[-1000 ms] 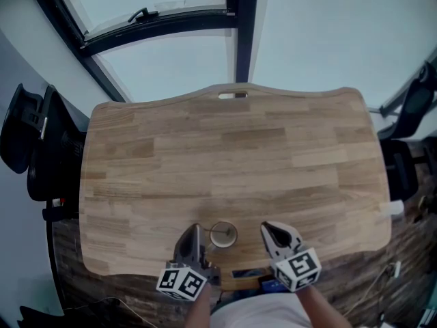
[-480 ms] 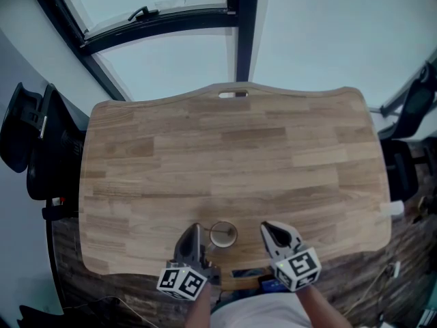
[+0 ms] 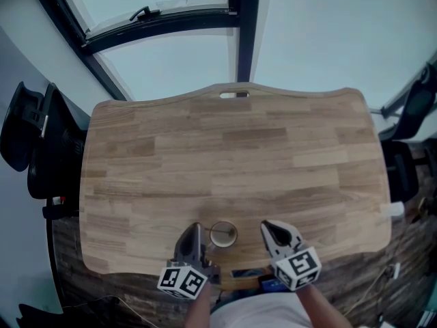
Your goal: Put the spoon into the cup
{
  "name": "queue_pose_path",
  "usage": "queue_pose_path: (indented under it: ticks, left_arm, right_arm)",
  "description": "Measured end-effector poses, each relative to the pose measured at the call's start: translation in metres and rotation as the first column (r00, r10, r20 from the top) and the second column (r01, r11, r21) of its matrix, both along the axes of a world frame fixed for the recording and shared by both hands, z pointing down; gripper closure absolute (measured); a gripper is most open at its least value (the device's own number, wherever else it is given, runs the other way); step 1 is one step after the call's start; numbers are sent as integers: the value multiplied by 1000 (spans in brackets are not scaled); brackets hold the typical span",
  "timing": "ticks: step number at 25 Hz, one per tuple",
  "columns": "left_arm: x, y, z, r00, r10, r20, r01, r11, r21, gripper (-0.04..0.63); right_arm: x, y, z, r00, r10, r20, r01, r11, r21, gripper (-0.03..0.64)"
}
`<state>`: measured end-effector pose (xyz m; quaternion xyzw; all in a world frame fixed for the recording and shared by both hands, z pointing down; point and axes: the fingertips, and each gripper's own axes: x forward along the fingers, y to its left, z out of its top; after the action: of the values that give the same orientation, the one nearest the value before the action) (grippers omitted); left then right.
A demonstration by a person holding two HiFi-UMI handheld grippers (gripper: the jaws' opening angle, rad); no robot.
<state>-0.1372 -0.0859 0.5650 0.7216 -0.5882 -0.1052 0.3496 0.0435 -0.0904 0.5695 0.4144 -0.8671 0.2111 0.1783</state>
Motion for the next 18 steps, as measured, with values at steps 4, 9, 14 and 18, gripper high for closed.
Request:
queue_pose_path:
  ticks: [4,9,14,18]
  left_arm:
    - [-1,0,1,1000,-12,-20,12,1000,-2,591]
    - [-2,-1,3,1000,-13,-1,13,1000,5,591]
    - [-1,-2,5,1000,-16,4,16,1000,-15,581]
    - [2,-3,6,1000,-11,18,11,1000,-25,541]
  right_arm:
    - [-1,1,-3,1000,0,9,0,1000,-2,620]
    - [3,0,-7,1000,10,11,-10,1000,0,620]
    - [5,0,-10,1000,15,18,-15,1000,6,620]
    - [8,-1,-13,1000,11,12,-11,1000,27,620]
